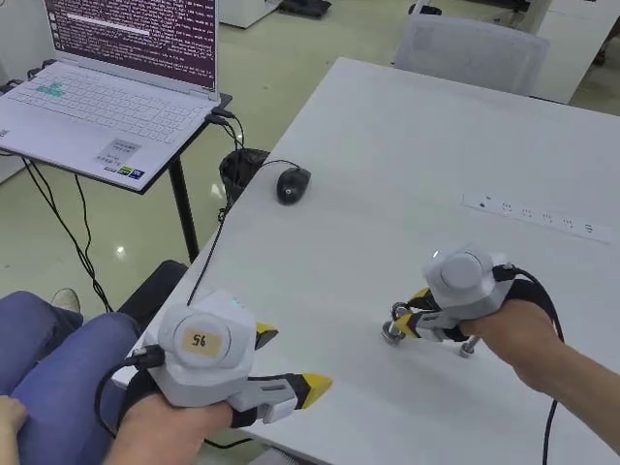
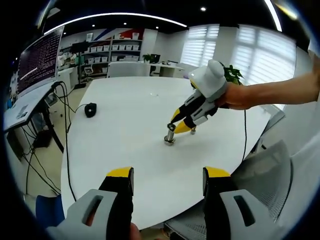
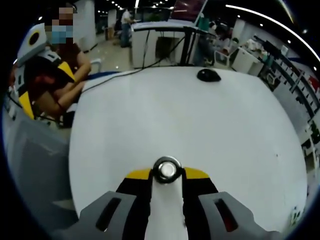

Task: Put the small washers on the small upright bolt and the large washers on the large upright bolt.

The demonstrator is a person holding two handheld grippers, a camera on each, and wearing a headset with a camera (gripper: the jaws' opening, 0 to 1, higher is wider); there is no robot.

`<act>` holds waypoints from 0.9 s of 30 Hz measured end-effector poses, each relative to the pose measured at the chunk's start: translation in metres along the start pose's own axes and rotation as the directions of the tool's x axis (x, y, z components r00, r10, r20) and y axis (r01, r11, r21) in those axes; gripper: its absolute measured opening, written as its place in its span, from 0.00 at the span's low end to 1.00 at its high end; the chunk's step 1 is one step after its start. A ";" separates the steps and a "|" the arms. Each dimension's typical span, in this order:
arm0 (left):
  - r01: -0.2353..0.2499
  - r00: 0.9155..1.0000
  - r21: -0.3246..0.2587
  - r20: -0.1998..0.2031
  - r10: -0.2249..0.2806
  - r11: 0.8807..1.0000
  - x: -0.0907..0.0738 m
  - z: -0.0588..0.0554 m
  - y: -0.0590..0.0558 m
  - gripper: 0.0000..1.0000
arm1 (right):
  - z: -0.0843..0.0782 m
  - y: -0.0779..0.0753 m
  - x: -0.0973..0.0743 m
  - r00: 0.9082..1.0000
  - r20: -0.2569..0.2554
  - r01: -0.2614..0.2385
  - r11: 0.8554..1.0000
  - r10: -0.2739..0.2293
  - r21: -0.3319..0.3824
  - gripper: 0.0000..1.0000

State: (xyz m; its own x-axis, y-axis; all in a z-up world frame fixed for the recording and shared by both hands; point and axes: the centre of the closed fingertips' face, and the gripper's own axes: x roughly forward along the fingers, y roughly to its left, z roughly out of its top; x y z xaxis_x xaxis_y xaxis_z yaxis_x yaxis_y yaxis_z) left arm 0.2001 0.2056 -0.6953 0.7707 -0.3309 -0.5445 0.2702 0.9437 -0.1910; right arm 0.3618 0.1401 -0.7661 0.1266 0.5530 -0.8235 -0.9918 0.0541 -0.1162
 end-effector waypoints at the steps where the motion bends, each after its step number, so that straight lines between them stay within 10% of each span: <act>1: 0.000 1.000 0.000 -0.001 0.000 1.000 0.000 0.000 0.000 0.55 | 0.000 0.000 0.001 1.000 -0.004 -0.002 1.000 0.002 0.001 0.24; 27: 0.001 1.000 0.006 -0.009 -0.001 1.000 -0.001 -0.002 -0.002 0.55 | -0.035 0.010 0.028 0.998 -0.066 0.007 0.996 -0.001 0.088 0.25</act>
State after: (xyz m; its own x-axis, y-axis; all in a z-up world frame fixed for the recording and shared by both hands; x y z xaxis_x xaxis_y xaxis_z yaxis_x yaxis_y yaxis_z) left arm 0.1975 0.2044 -0.6963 0.7654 -0.3318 -0.5515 0.2742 0.9433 -0.1870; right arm 0.3564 0.1267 -0.8096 0.1291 0.4964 -0.8584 -0.9887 0.1313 -0.0727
